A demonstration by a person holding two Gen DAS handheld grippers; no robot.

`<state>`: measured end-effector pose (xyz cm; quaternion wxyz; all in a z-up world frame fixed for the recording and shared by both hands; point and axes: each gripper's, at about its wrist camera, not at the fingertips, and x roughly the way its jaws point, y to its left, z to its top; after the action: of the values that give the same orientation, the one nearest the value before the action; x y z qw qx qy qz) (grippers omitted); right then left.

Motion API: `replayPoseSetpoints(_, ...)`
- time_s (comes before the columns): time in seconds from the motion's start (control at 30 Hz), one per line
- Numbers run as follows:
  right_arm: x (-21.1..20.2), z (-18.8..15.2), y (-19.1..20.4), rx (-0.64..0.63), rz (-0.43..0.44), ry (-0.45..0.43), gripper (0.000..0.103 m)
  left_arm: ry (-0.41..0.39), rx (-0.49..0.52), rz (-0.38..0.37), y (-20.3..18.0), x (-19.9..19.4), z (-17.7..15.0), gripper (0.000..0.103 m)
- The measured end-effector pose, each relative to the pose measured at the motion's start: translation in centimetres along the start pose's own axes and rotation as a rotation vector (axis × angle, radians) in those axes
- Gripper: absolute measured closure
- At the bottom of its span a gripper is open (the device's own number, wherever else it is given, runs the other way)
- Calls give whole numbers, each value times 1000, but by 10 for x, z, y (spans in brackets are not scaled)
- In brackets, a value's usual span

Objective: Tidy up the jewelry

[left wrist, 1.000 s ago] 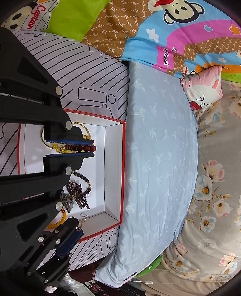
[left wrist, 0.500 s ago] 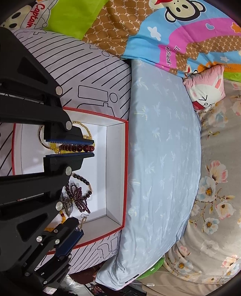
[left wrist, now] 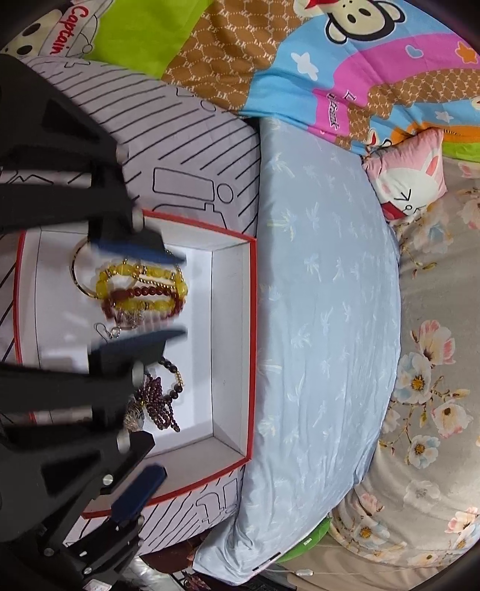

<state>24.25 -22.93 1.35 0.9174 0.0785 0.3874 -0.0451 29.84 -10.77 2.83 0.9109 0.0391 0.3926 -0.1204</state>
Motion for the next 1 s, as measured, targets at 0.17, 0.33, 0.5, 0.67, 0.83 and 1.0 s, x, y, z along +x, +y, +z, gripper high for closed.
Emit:
replayPoseSetpoints(0.17,-15,-2,5,-8,-29,-18,56,-11,-1,14,0,-11,-4,56)
replayPoseSetpoints(0.33,-33,-9,9,-7,-24,-30,53,-27,-6,22,2,-31,-11,56)
replayPoseSetpoints(0.5,-54,-18,10,6,-27,-41,52,-46,-21,29,9,-56,-22,56)
replayPoseSetpoints(0.67,-75,-30,9,25,-30,-50,49,-52,-26,40,15,-74,-35,56)
replayPoseSetpoints(0.83,-90,-43,15,29,-37,-47,45,-54,-26,53,16,-87,-49,56)
replayPoseSetpoints(1.0,-102,-57,18,34,-65,-45,43,-58,-24,77,17,-98,-65,48)
